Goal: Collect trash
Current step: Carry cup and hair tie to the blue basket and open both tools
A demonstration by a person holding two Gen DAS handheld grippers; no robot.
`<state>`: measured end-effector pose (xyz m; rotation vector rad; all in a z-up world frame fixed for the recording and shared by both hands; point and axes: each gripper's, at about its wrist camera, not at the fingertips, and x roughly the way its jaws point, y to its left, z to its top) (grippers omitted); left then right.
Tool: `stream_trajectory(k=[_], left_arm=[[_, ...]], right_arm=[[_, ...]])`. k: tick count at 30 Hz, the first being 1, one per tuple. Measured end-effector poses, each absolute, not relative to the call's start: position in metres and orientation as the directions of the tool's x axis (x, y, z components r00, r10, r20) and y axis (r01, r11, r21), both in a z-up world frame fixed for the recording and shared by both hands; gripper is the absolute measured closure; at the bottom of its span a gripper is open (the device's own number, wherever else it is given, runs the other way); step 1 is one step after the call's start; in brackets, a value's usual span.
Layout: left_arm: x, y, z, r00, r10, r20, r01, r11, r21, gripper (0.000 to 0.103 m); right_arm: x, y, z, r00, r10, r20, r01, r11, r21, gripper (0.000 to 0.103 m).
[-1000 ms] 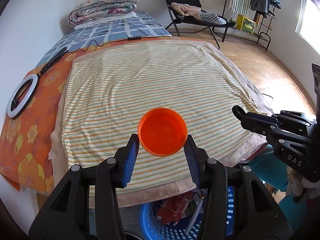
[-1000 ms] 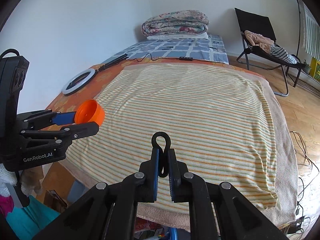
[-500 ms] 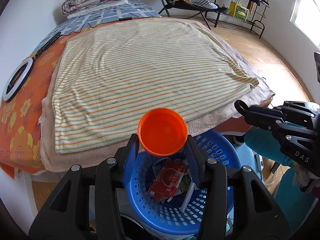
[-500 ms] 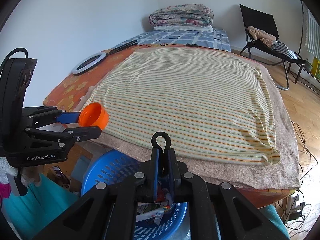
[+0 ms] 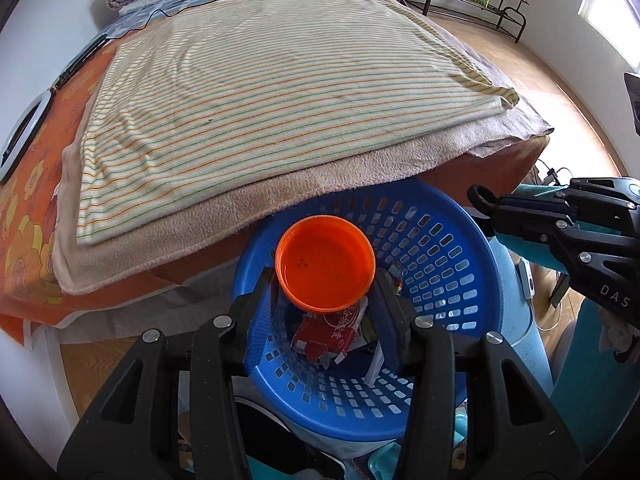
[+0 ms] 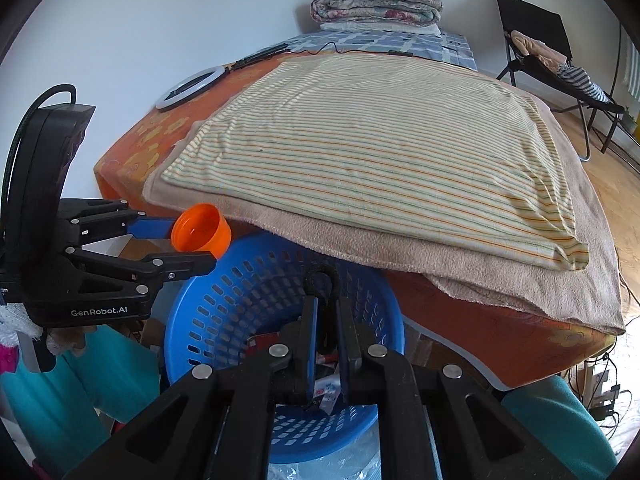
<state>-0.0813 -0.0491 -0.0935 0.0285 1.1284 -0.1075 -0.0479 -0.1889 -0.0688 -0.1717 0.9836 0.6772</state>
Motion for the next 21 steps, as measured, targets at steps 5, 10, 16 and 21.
stream_trajectory(k=[5, 10, 16, 21], left_arm=[[-0.086, -0.056, -0.105, 0.395, -0.072, -0.916, 0.115, 0.993, -0.028, 0.056], [-0.086, -0.061, -0.112, 0.378, -0.067, -0.923, 0.126, 0.992, -0.021, 0.056], [-0.085, -0.063, -0.118, 0.356, -0.059, -0.933, 0.130, 0.991, -0.013, 0.055], [-0.085, -0.064, -0.117, 0.365, -0.044, -0.930, 0.127, 0.992, 0.003, 0.038]], right_arm=[[-0.050, -0.189, -0.083, 0.341, 0.445, -0.828, -0.592, 0.786, 0.178, 0.095], [-0.050, -0.188, -0.088, 0.328, 0.442, -0.835, -0.593, 0.784, 0.182, 0.091], [-0.050, -0.186, -0.096, 0.305, 0.439, -0.845, -0.590, 0.784, 0.194, 0.080], [-0.048, -0.186, -0.102, 0.292, 0.432, -0.853, -0.581, 0.789, 0.200, 0.074]])
